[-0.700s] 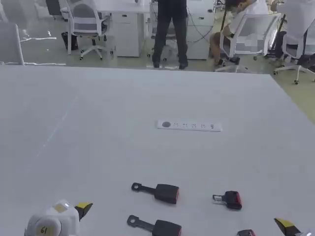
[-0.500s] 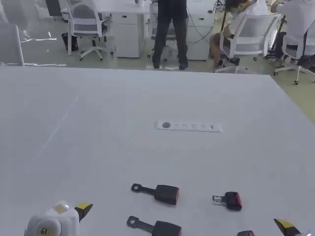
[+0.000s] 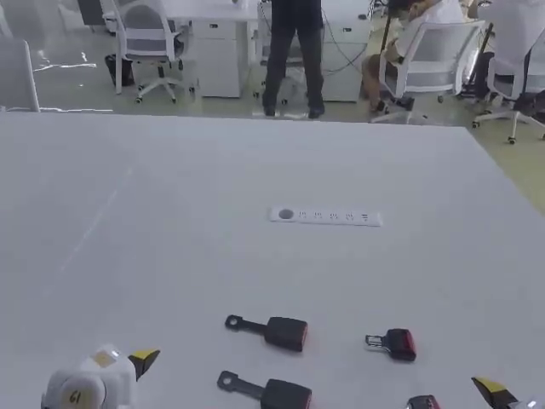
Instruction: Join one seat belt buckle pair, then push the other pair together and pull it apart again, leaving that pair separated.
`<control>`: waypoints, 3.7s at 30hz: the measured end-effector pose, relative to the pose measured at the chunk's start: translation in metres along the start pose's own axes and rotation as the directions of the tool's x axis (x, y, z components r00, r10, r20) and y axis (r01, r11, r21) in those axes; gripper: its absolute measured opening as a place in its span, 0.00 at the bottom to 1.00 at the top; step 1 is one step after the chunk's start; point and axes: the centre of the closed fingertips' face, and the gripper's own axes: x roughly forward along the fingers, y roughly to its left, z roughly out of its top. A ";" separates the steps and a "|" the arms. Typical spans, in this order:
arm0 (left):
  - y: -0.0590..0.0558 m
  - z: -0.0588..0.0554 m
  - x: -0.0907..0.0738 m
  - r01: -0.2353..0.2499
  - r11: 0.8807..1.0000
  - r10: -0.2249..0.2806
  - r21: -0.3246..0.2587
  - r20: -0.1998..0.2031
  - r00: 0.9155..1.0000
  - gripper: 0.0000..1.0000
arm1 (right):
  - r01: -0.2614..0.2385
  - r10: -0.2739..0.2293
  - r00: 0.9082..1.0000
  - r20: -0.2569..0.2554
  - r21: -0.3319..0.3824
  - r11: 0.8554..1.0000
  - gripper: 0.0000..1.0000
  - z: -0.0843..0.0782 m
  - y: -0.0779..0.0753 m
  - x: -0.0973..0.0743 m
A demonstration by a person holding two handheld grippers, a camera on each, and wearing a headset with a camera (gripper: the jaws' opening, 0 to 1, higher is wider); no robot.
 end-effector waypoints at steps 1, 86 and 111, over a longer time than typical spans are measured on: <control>0.000 -0.001 0.000 0.000 1.000 0.000 0.001 -0.001 1.000 0.99 | -0.004 0.004 1.000 -0.003 0.001 1.000 0.92 -0.001 -0.001 0.000; -0.064 -0.062 0.140 0.652 0.484 -0.291 0.583 -0.595 0.749 0.60 | -0.653 0.429 0.711 -0.557 -0.297 0.697 0.62 -0.072 -0.018 0.057; -0.061 -0.075 0.154 0.604 0.595 -0.289 0.529 -0.561 0.776 0.36 | -0.626 0.403 0.728 -0.555 -0.299 0.720 0.38 -0.082 -0.026 0.062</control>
